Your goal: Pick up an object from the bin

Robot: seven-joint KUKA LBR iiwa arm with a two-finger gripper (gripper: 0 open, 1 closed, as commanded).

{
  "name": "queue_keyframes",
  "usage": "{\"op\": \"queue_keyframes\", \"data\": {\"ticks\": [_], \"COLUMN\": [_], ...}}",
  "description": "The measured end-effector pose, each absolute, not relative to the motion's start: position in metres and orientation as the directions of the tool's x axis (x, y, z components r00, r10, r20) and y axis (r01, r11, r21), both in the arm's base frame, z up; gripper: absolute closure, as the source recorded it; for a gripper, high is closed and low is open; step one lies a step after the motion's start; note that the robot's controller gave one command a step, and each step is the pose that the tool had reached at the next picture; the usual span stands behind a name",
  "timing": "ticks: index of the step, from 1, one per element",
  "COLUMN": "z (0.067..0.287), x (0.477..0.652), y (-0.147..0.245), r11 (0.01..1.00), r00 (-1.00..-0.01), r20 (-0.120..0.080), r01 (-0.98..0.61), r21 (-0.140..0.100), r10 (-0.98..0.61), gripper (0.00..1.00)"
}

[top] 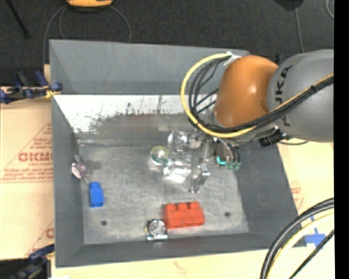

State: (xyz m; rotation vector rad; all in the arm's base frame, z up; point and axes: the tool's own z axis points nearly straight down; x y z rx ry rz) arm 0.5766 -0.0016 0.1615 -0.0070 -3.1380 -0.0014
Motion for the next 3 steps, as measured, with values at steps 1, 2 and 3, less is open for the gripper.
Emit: {"op": "queue_keyframes", "data": {"ticks": [1,2,3], "z": [0.081,0.080,0.220], "x": [0.486,0.484,0.483], "y": [-0.013,-0.013,-0.008], "r11": [0.979,0.979,0.982], "r00": [-0.979,-0.979,-0.982], "r20": [-0.014,-0.010,-0.011], "r01": [-0.203,-0.204,-0.191], "r21": [-0.004,-0.003,-0.004], "r10": [-0.203,-0.204,-0.191], "gripper": [0.00,1.00,1.00]}}
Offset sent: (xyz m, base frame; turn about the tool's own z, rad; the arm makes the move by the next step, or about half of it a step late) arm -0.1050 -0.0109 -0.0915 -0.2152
